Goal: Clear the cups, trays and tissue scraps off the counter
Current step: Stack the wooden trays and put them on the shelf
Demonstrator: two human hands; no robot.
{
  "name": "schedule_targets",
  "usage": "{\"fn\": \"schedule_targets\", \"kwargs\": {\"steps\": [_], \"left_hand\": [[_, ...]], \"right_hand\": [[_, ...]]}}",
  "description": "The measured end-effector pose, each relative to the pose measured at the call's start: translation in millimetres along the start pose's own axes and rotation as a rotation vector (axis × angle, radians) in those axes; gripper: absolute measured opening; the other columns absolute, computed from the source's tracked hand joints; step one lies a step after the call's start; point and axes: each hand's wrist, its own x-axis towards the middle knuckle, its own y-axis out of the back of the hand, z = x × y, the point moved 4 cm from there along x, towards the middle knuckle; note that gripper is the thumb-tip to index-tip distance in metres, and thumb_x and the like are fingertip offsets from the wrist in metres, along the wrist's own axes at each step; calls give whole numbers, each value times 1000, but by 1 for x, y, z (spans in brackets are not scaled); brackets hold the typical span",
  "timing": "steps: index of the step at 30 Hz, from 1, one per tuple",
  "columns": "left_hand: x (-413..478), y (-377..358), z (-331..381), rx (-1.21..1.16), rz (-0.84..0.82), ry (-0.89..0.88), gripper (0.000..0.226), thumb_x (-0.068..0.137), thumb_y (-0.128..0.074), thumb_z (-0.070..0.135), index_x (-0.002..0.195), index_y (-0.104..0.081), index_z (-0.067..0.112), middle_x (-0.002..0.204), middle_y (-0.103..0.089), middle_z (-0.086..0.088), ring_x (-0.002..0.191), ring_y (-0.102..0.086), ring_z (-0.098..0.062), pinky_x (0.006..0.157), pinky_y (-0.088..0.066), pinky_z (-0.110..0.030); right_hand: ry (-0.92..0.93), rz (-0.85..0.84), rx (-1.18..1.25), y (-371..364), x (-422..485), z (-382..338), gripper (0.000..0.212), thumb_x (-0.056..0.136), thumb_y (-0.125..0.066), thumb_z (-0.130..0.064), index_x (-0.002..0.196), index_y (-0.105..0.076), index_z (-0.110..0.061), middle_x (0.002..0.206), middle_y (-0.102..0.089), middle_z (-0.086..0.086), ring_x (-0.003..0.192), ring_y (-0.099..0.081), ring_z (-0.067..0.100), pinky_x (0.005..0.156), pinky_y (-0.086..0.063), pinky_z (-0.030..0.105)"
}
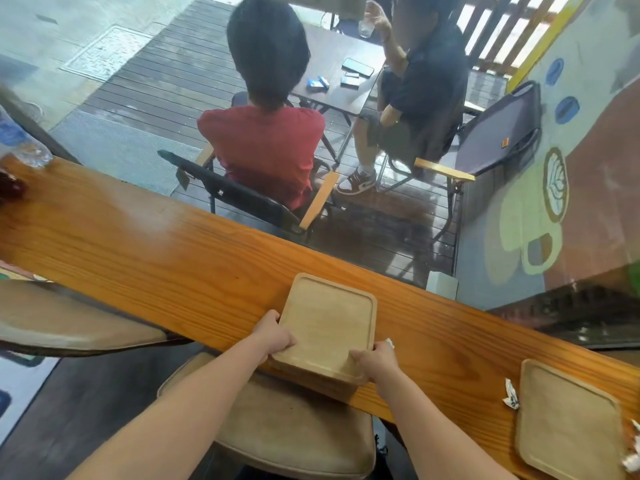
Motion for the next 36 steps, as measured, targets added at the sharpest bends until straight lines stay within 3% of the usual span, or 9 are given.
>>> {"fn": "schedule_targets", "kwargs": {"steps": [5, 12, 18, 22, 27, 31, 33, 36], "left_hand": [[5, -4, -12, 74, -6, -26, 52, 87, -69, 12, 133, -45, 14, 120, -52, -2, 99, -46, -16, 77, -44, -28], [4, -6, -18, 188, 146, -107, 30, 92, -65, 17, 120, -55, 14, 121, -62, -7, 94, -55, -17, 75, -48, -27], [-3, -7, -23, 253, 156, -122, 33, 87, -69, 19, 118, -61, 11, 117, -63, -7, 103, -61, -23, 75, -49, -27], [-6, -12, -24, 253, 182, -116, 33, 86, -70, 19, 117, -61, 11, 118, -62, -8, 102, -60, -23, 75, -49, -27], [-12, -16, -23, 274, 205, -103, 30, 86, -67, 20, 113, -61, 9, 118, -59, -10, 105, -58, -26, 90, -55, -37], [-18, -18, -18, 342, 231, -95, 23, 89, -63, 21, 108, -60, 9, 118, -58, -13, 107, -57, -29, 94, -53, -41], [-24, -17, -13, 357, 254, -88, 29, 90, -62, 21, 116, -57, 7, 125, -53, -15, 112, -54, -31, 97, -50, -42], [-32, -21, -4, 389, 290, -95, 41, 89, -62, 21, 127, -50, 9, 131, -47, -15, 118, -49, -34, 100, -47, -42]], "right_hand": [[5, 24, -65, 0, -1, -1, 40, 89, -70, -19, 123, -55, -4, 120, -64, 13, 107, -63, 29, 93, -56, 43], [30, 42, -164, -9, -7, 2, 41, 90, -61, -11, 128, -47, -7, 125, -57, 13, 111, -58, 29, 94, -54, 42], [15, 73, -207, -13, -10, 6, 41, 90, -60, -12, 129, -47, -5, 125, -56, 15, 111, -57, 30, 90, -53, 37], [-14, 100, -222, -15, -11, 8, 48, 91, -60, -15, 135, -44, -4, 132, -52, 16, 118, -54, 31, 96, -51, 37], [-45, 37, -223, -16, -14, 11, 55, 92, -59, -19, 141, -39, -3, 136, -51, 17, 120, -55, 32, 96, -51, 38], [-21, -28, -167, -9, -12, 17, 46, 89, -56, -15, 134, -47, -7, 128, -58, 13, 114, -58, 32, 97, -53, 42], [-20, -77, -110, -6, -11, 21, 43, 90, -55, -12, 133, -50, -11, 119, -60, 8, 105, -61, 27, 90, -57, 40], [-54, -157, -47, 1, -14, 26, 45, 93, -52, -8, 138, -49, -15, 112, -58, 6, 77, -56, 19, 62, -53, 29]]}}
